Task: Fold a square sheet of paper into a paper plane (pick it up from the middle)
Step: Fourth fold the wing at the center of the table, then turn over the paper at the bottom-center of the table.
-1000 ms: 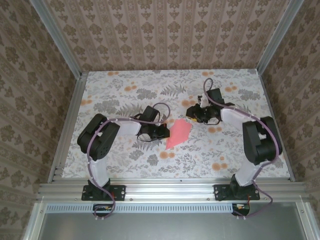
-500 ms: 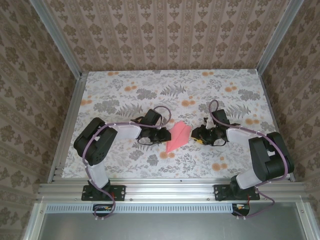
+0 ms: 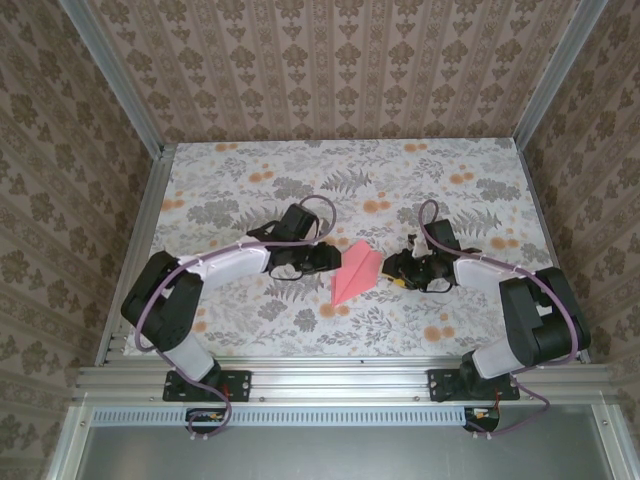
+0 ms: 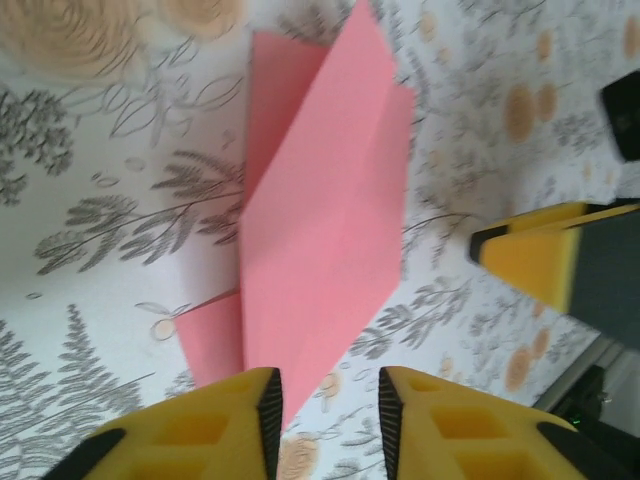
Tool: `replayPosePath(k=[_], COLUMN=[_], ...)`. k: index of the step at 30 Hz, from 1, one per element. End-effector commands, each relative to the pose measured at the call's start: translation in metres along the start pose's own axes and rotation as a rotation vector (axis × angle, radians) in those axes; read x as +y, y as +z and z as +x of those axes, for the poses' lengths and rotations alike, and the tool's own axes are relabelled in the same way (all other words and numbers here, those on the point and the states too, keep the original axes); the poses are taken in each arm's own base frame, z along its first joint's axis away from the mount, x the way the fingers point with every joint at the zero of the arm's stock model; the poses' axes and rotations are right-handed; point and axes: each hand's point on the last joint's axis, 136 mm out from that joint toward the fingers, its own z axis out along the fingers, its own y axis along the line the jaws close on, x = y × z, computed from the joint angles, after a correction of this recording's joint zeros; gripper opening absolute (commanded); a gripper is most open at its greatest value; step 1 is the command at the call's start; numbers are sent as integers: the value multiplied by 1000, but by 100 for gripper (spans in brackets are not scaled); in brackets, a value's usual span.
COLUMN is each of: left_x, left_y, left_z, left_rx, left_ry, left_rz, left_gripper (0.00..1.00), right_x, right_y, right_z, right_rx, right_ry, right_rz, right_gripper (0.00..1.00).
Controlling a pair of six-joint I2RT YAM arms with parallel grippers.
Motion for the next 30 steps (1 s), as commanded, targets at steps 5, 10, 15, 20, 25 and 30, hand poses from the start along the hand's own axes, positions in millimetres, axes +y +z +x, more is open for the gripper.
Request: replayPosePath(k=[5, 10, 15, 20, 25, 30], left_x=[-24, -6, 18, 30, 39, 49], left_y=[12, 30, 37, 47, 55, 61], left_z=[-8, -7, -4, 3, 8, 14], left_rx=[66, 106, 119, 153, 176, 195], left_ry=[63, 48, 38, 34, 28, 22], left_rz=[88, 32, -46, -66, -82, -101], left_gripper=[18, 14, 13, 12, 11, 10], right_x=[-6, -2, -2, -1, -3, -1], right_y=[9, 14, 17, 23, 28, 32], right_z=[2, 3, 5, 9, 12, 13], right_rx=[4, 17, 28, 46, 57, 63], right_ry=[31, 37, 40, 40, 39, 34], right_rz=[0, -27, -26, -24, -3, 6], right_gripper=[37, 38, 38, 39, 40, 41])
